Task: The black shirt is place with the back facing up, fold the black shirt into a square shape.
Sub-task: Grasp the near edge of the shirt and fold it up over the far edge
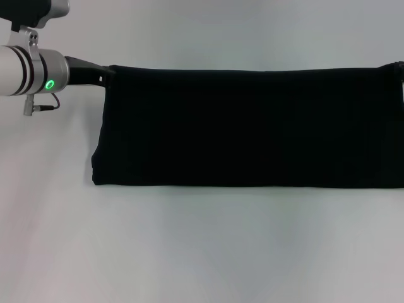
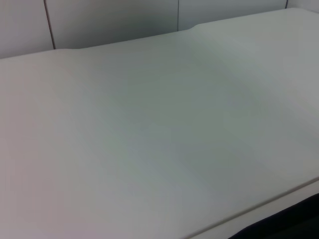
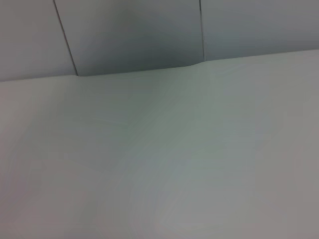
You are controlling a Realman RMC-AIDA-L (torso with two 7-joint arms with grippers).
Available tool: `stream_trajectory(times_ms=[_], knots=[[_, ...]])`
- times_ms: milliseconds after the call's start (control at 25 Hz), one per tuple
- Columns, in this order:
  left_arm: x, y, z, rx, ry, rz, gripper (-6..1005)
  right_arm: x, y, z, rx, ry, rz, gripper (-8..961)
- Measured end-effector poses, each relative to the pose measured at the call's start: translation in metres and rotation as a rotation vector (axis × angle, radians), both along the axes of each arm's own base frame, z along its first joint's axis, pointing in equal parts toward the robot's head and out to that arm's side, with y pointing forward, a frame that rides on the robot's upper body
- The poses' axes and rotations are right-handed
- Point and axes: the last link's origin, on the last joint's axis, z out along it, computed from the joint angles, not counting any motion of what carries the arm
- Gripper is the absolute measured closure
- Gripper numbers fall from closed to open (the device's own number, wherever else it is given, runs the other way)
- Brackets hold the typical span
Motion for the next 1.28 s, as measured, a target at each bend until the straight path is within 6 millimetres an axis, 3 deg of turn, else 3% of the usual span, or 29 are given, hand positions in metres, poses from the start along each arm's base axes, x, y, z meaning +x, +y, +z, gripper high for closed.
stream_trajectory(times_ms=[920, 1200, 1280], knots=[[-0.002, -0.001, -0.01, 0.014, -0.008, 0.021, 999, 0.001, -0.002, -0.011, -0.019, -0.017, -0.01, 949], [-0.002, 0.0, -0.016, 0.066, 0.008, 0.03, 985, 0.005, -0.001, -0.009, -0.001, -0.049, -0.029, 874], [-0.004, 0.0, -0.016, 0.081, 0.011, 0.036, 850, 0.006, 0.0, -0.008, 0.011, -0.061, -0.038, 819]])
